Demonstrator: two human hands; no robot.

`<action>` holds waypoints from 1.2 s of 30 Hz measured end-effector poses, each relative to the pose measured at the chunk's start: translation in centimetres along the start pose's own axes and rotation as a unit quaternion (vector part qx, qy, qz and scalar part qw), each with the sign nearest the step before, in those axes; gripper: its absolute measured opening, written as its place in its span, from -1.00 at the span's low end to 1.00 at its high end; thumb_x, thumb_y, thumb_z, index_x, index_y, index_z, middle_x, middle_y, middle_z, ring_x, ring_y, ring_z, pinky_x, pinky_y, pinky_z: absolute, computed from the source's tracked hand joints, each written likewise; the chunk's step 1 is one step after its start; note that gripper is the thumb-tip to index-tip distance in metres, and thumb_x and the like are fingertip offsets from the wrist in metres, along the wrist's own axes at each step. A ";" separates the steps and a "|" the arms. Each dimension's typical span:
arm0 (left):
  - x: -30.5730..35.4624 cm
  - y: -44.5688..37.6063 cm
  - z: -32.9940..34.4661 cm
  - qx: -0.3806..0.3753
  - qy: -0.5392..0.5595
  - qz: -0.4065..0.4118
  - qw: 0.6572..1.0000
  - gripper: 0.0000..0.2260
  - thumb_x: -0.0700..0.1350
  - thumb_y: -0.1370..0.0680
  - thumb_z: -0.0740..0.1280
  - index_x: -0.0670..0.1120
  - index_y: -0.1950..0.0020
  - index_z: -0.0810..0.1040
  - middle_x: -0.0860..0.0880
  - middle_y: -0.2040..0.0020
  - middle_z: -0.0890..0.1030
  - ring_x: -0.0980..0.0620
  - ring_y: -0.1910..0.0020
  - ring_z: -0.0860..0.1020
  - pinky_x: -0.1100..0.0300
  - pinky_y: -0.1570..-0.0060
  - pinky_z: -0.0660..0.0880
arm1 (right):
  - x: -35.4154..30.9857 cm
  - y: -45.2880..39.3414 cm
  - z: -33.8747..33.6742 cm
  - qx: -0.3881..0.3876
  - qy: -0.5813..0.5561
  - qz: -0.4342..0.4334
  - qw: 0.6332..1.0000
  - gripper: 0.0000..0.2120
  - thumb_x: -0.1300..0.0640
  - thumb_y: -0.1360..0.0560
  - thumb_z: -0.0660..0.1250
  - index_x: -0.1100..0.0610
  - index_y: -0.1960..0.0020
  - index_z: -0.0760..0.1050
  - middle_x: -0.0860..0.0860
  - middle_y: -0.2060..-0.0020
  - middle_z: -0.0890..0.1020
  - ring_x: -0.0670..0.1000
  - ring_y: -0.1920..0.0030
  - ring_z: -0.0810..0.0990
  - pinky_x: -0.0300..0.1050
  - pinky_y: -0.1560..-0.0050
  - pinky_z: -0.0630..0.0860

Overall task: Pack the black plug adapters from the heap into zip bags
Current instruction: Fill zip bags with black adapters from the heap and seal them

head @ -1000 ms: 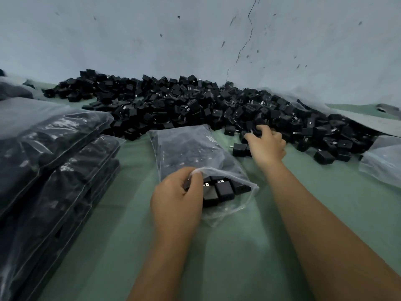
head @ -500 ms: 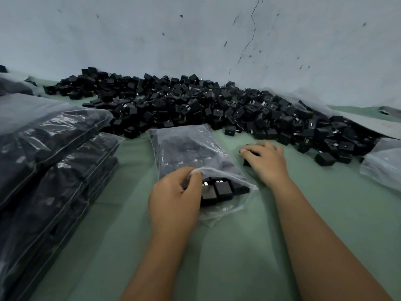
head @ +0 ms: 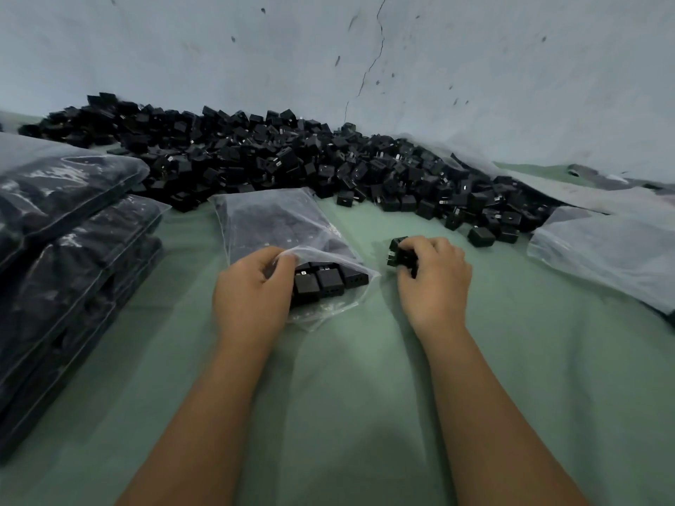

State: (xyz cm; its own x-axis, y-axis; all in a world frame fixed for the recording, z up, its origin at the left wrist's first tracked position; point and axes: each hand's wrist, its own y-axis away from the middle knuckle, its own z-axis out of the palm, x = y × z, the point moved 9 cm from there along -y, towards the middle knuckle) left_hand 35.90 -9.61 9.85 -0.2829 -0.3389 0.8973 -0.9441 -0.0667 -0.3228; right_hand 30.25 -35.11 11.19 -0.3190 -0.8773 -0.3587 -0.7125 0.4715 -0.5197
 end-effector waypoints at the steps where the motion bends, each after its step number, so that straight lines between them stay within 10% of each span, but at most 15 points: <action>1: 0.0 0.0 0.0 0.000 -0.001 0.001 1.000 -0.79 -0.03 -0.53 0.32 0.03 0.30 0.58 0.11 0.44 0.54 0.09 0.37 0.49 0.18 0.34 0.35 | -0.5 0.0 -0.1 -0.003 0.016 -0.017 1.000 -0.76 0.11 -0.46 0.36 -0.07 -0.11 0.51 -0.05 -0.04 0.50 0.02 -0.09 0.36 -0.18 -0.02 0.16; 14: -0.5 -0.4 0.1 0.000 0.005 0.002 1.000 -0.82 0.05 -0.47 0.27 0.09 0.25 0.63 0.19 0.39 0.58 0.17 0.34 0.51 0.19 0.31 0.37 | -0.9 1.4 1.6 -0.097 -0.035 -0.030 0.994 -0.57 0.04 -0.42 0.30 -0.14 -0.28 0.42 -0.13 -0.13 0.53 -0.03 -0.29 0.30 -0.12 -0.27 0.06; 20: -0.6 -0.5 0.2 -0.002 0.004 -0.009 1.000 -0.84 0.02 -0.50 0.31 0.09 0.22 0.65 0.18 0.38 0.60 0.15 0.32 0.53 0.17 0.27 0.43 | -1.9 2.0 -0.3 -0.020 -0.006 -0.053 0.998 -0.65 0.05 -0.39 0.32 -0.09 -0.17 0.49 -0.11 0.01 0.54 -0.01 -0.13 0.38 -0.13 -0.19 0.12; 24: -0.4 -0.3 0.0 -0.002 0.012 -0.004 1.000 -0.85 0.00 -0.51 0.32 0.06 0.19 0.66 0.15 0.37 0.60 0.11 0.29 0.54 0.15 0.23 0.45 | -1.8 3.5 -3.8 0.085 -0.212 0.005 0.974 -0.70 0.21 -0.34 0.22 0.09 -0.05 0.53 -0.10 0.12 0.52 0.00 0.05 0.44 -0.05 -0.04 0.36; 28: 0.0 -0.2 0.0 -0.007 0.014 0.008 1.000 -0.83 -0.01 -0.53 0.31 0.04 0.24 0.61 0.17 0.42 0.54 0.16 0.35 0.48 0.19 0.29 0.35 | -6.6 6.0 -4.6 0.043 -0.299 -0.121 0.945 -0.74 0.23 -0.31 0.19 0.15 0.05 0.54 -0.05 0.20 0.53 -0.02 0.14 0.44 -0.10 0.09 0.41; 36: 1.2 0.2 -0.3 0.001 0.002 0.040 0.999 -0.82 -0.05 -0.58 0.27 0.03 0.09 0.67 0.11 0.27 0.64 0.08 0.22 0.58 0.05 0.17 0.54 | -10.6 6.7 -1.5 -0.022 -0.154 -0.184 0.971 -0.77 0.17 -0.44 0.38 0.16 -0.09 0.49 0.04 0.02 0.56 0.08 0.10 0.55 -0.03 0.17 0.54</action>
State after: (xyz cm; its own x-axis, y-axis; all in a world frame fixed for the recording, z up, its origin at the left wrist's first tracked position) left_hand 35.36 -9.73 10.94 -0.3582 -0.3389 0.8699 -0.9180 -0.0418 -0.3943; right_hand 27.92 -22.82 12.66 0.1589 -0.9140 -0.3733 -0.7713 0.1211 -0.6248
